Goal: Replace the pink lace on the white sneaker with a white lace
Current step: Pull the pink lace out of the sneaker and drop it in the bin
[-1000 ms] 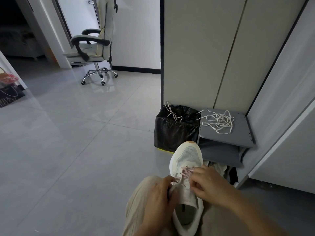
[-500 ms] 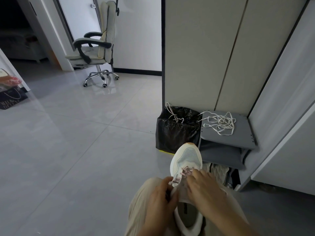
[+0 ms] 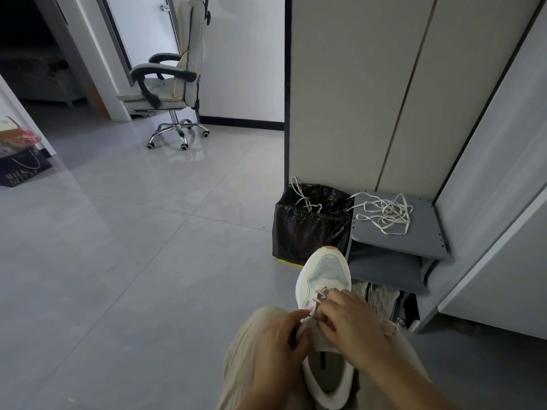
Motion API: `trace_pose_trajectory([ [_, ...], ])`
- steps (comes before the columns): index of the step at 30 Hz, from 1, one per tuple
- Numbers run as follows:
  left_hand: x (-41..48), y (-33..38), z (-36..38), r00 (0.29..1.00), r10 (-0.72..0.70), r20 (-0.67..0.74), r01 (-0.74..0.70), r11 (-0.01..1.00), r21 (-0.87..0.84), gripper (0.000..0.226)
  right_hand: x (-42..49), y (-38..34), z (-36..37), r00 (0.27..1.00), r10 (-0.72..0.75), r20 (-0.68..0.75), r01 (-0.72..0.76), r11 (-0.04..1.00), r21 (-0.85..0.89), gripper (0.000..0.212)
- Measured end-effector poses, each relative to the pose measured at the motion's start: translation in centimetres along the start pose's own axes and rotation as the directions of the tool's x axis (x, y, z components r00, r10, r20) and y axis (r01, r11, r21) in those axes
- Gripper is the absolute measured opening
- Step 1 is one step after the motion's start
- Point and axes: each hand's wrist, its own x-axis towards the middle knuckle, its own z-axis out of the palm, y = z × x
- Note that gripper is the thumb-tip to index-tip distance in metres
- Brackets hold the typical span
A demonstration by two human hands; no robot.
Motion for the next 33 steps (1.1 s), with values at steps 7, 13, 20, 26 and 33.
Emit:
trace_pose_trajectory([
  [7, 0.0, -0.5, 0.0, 0.999, -0.037, 0.021, 0.037, 0.999, 0.017, 0.027, -1.7, 2.6, -1.5, 0.989, 0.119, 0.089, -0.135, 0.969, 0.209, 0.022],
  [13, 0.1, 0.2, -0.2, 0.997, -0.027, 0.073, 0.026, 1.000, 0.014, 0.026, -1.7, 3.9, -4.1, 0.950, 0.244, 0.193, -0.307, 0.841, 0.445, 0.023],
  [20, 0.0, -0.8, 0.3, 0.998, -0.040, 0.045, 0.034, 0.992, 0.126, 0.038, -2.6, 7.5, -5.9, 0.868, 0.491, 0.076, -0.377, 0.551, 0.744, 0.023],
  [26, -0.2, -0.6, 0.4, 0.999, 0.010, 0.039, -0.016, 0.986, 0.167, 0.028, -2.2, 4.6, -0.7, 0.898, 0.404, -0.174, -0.363, 0.904, 0.225, 0.034],
  [33, 0.4, -1.1, 0.1, 0.991, 0.089, 0.098, -0.116, 0.941, 0.317, 0.029, -3.1, 2.4, 1.3, 0.906, 0.301, -0.297, -0.338, 0.938, -0.081, 0.027],
])
